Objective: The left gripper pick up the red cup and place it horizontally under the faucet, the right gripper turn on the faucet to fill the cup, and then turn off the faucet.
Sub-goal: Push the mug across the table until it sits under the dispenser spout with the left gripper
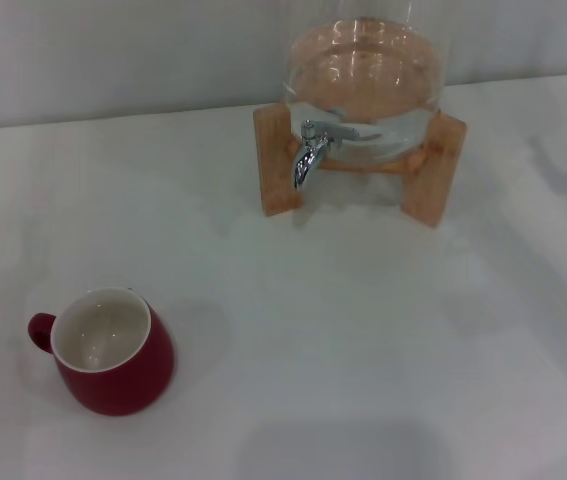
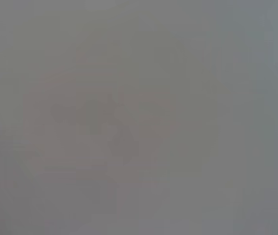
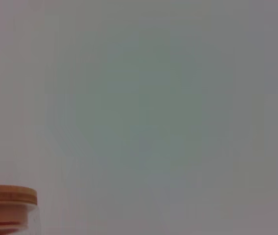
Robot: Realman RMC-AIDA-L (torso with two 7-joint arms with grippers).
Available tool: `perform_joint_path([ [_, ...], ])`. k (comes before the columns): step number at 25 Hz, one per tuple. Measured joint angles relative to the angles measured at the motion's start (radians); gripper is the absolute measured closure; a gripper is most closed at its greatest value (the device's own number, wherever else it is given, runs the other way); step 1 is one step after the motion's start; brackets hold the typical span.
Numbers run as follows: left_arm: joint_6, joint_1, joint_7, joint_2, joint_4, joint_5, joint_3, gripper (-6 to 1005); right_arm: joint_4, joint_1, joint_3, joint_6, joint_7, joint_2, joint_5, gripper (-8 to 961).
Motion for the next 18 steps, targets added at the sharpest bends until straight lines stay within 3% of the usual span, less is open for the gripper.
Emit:
perform_joint_path([
  [9,0.000,0.000,0.000,0.000,0.000,0.000,0.008,134,0.002,0.000,0.000,-0.002,0.000,0.000,0.000,124],
  [18,0.000,0.031,0.000,0.001,-0.001,0.000,0.147,134,0.007,0.000,-0.022,-0.002,0.003,0.000,0.000,124],
])
